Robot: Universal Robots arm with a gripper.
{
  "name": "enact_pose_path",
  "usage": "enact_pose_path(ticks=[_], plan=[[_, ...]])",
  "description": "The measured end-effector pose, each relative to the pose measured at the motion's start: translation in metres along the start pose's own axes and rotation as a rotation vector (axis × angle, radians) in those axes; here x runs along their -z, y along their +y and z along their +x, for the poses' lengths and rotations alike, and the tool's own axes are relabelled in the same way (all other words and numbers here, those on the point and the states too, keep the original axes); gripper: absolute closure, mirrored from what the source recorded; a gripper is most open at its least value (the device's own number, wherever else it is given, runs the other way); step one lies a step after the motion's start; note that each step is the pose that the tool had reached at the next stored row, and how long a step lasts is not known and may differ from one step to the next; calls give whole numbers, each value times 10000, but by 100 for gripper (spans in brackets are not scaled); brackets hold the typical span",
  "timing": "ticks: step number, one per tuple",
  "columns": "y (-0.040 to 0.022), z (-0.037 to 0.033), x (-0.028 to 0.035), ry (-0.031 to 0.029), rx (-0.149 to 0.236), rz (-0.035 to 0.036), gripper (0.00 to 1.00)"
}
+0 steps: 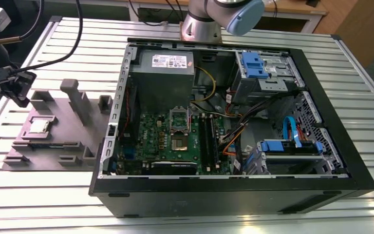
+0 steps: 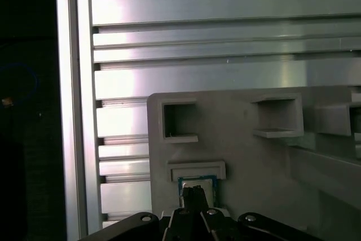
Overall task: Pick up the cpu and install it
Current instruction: 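Pick up the cpu and move it towards the insertion slot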
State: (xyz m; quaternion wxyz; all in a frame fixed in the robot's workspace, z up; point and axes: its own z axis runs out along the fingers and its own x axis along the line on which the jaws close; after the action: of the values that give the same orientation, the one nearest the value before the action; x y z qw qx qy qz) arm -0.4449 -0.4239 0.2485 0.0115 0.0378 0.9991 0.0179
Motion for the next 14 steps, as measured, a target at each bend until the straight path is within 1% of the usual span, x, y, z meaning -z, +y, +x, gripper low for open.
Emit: enact_pose_path(ticks=[6, 14], plan=[[-36, -2, -18, 0, -1, 0, 90], [-86, -15, -67, 4, -2, 0, 90]])
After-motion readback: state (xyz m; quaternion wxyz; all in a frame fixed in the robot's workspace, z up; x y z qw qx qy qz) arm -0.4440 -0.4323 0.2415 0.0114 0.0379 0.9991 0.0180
